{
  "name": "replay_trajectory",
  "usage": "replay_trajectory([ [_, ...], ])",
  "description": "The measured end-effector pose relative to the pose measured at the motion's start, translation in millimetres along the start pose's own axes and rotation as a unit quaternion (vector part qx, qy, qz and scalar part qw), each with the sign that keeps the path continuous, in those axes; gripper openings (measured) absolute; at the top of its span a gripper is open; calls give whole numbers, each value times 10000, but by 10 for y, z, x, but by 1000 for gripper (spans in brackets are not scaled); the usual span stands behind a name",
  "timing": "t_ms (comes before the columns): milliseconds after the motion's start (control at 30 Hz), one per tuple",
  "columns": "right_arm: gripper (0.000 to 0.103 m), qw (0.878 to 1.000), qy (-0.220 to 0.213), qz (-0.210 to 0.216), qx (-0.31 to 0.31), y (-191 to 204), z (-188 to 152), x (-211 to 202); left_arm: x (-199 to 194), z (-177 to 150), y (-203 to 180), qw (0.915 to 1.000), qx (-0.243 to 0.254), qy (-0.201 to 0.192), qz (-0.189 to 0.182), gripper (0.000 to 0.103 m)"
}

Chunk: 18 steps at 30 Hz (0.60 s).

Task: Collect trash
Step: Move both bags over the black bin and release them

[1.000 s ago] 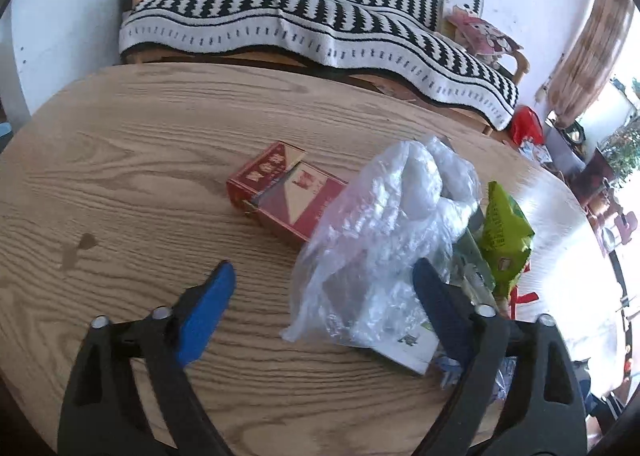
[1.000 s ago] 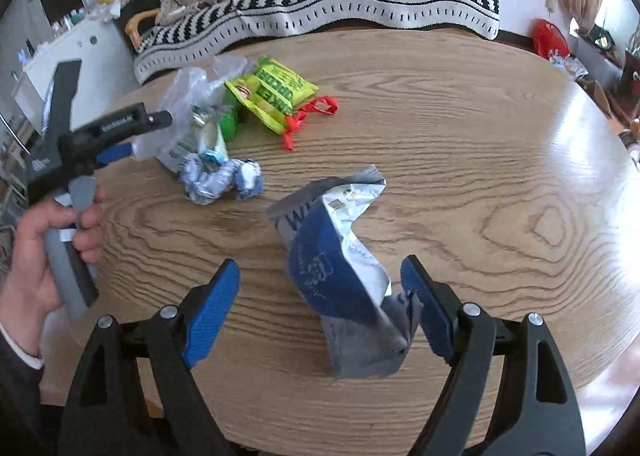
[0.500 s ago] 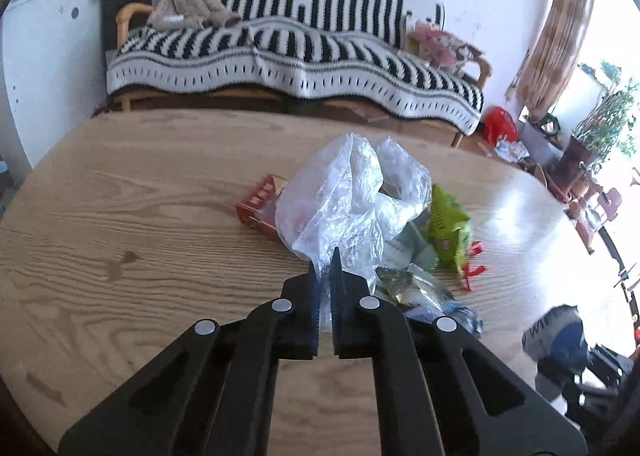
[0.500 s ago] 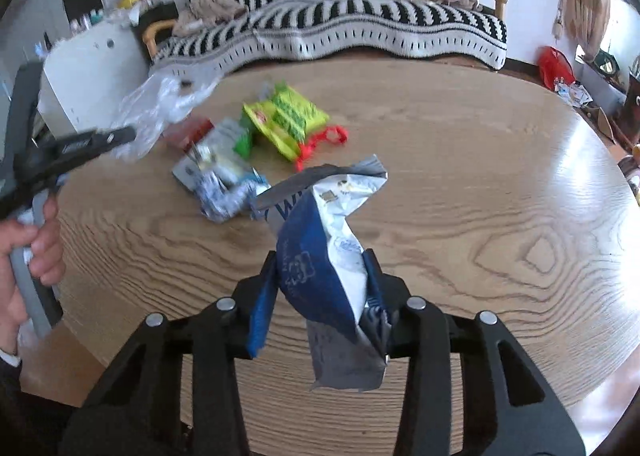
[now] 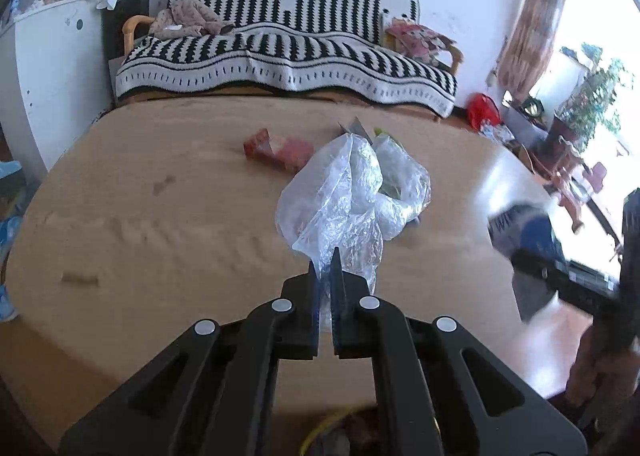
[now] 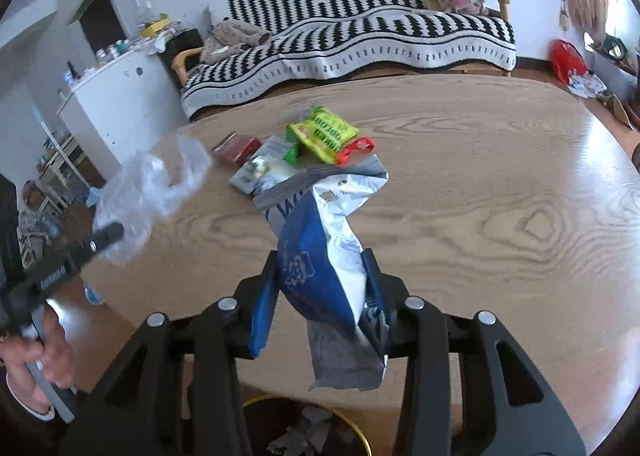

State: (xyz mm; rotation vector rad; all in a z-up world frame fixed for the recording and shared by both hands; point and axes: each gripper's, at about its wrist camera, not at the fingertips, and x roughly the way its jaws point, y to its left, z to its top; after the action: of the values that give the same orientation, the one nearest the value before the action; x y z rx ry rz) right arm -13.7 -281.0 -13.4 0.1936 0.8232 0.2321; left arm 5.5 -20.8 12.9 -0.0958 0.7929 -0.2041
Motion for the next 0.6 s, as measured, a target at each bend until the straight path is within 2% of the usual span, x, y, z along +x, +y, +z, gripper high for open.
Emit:
replay_trajectory([
  [200,40,9999,-1,104,-111,118,-515,-378,-326,-800,-219,9992,147,364,-111,3],
  [367,40,9996,166,144,-185,254,-1105,-619,-356,-1445,-263,9943,-137,1022,-269,3],
  [600,40,9981,538,240,-163,382,-1826,-795,-421,-1998,-344,9881,-296,1452,-422,3],
])
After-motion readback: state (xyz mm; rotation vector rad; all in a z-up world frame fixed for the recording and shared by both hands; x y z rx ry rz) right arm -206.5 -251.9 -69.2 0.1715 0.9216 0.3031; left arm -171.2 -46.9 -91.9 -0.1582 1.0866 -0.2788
